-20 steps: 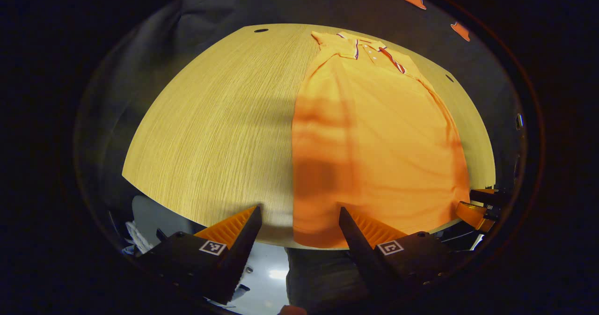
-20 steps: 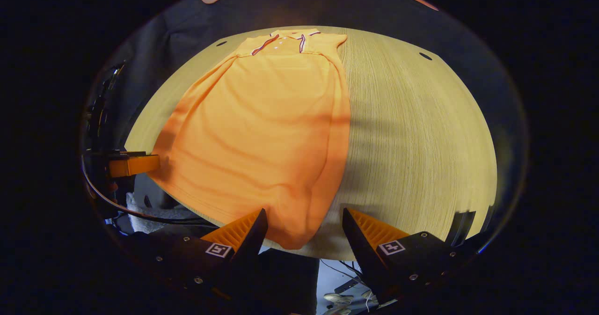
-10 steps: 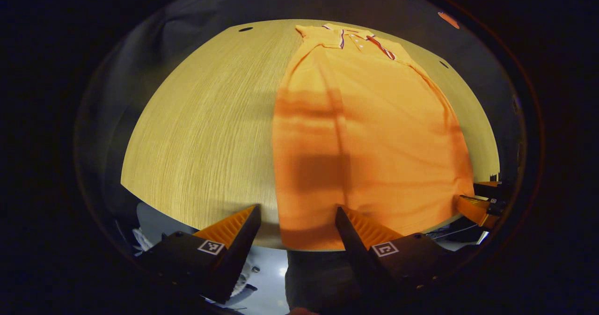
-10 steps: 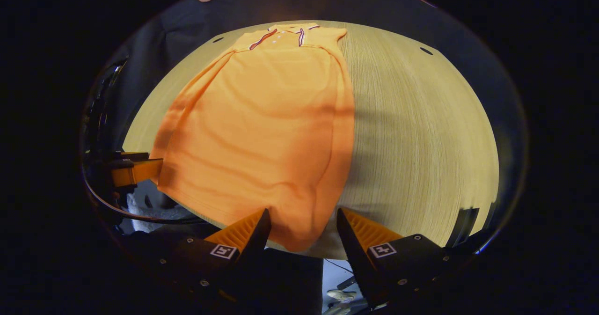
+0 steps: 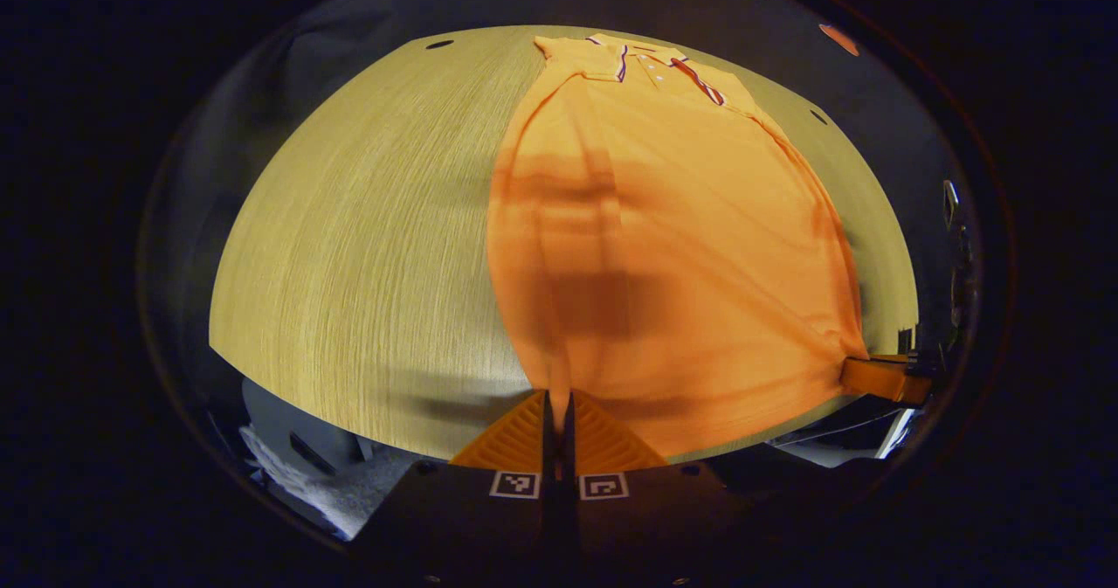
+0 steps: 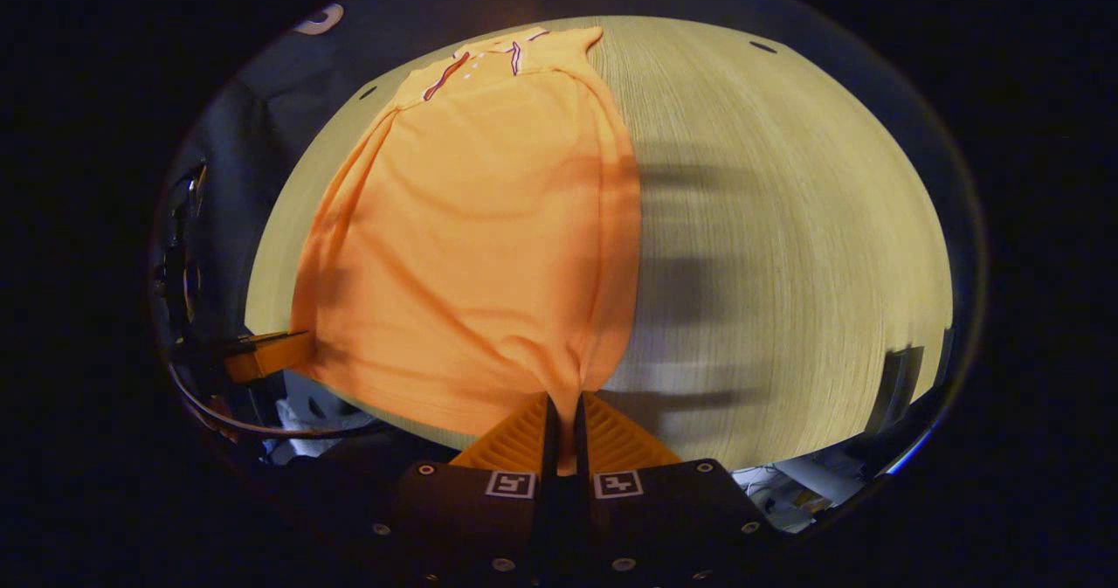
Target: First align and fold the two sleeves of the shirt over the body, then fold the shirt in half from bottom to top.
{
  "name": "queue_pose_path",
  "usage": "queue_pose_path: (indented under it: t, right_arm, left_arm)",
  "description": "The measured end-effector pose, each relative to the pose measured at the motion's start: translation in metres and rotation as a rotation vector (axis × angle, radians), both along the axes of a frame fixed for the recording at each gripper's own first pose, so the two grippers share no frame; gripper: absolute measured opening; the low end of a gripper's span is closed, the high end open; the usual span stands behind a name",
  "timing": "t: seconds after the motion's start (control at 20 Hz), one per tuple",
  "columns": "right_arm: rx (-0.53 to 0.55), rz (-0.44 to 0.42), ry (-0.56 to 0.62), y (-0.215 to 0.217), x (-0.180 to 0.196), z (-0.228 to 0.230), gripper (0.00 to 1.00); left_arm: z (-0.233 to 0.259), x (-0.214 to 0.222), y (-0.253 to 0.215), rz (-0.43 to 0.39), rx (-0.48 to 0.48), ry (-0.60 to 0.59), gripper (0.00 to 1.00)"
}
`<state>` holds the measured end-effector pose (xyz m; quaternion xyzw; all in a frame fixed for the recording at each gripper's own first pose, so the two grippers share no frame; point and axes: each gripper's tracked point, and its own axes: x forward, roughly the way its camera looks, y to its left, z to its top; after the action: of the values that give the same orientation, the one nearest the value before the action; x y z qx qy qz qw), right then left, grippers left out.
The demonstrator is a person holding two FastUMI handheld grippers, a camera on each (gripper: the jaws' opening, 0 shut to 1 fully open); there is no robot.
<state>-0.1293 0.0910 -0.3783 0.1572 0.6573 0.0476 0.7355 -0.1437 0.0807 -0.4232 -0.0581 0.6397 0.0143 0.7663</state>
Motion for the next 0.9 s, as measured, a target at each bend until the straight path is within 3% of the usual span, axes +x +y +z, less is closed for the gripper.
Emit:
queue_pose_path:
  t: [0.55,0.9]
  right_arm:
    - [0.026,-0.068,-0.033,-0.002,0.05,0.033,0.05]
    - [-0.079,-0.046,-0.111,-0.028,0.103,0.057,0.04]
  left_arm:
    - [0.048,0.058,-0.004,-0.034,-0.085,-0.041,0.02]
    - [0.068,0.098,-0.005,-0.058,-0.119,-0.053,0.02]
